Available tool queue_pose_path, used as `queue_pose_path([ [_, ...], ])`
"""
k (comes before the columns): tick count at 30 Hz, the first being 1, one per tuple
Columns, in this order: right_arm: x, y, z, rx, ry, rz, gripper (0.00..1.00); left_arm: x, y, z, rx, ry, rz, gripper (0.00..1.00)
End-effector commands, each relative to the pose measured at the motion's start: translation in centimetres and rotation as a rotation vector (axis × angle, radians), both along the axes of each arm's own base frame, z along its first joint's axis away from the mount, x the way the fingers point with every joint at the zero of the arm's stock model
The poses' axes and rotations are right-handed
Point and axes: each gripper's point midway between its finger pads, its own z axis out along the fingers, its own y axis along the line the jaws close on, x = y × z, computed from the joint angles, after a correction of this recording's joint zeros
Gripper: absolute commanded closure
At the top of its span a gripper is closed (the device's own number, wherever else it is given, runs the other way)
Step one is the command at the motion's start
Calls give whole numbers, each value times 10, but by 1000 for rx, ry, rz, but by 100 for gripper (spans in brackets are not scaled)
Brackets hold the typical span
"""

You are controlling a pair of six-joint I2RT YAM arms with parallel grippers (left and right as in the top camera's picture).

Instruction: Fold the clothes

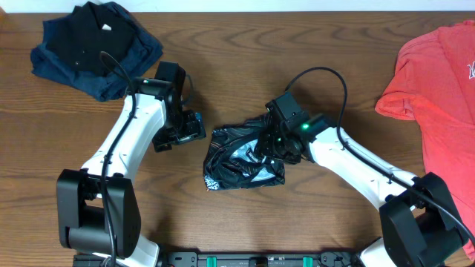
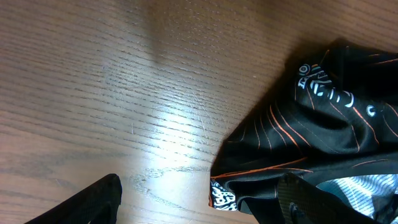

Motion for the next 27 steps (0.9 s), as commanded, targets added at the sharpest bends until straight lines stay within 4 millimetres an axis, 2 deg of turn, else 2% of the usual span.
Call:
queue_pose_path([
  [1, -8, -3, -10, -18, 27, -13, 44, -2, 4, -3, 14, 7, -9, 18],
  [9, -2, 1, -9, 0, -1, -13, 44, 0, 3, -3, 13, 0, -9, 18],
  [14, 0, 1, -9, -3, -10, -15, 48, 0, 3, -3, 13, 0, -10, 18],
  [18, 1, -1, -9, -12, -16, -18, 59, 0, 3, -3, 13, 0, -10, 18],
  [21, 3, -4, -10, -30, -26, -25, 62, 0, 3, -3, 13, 0, -9, 18],
  [25, 4, -9, -12, -58, -33, -35, 72, 0, 3, -3, 13, 0, -10, 18],
  [27, 4, -12, -12, -68, -31, -41, 74, 0, 3, -3, 13, 0, -10, 18],
])
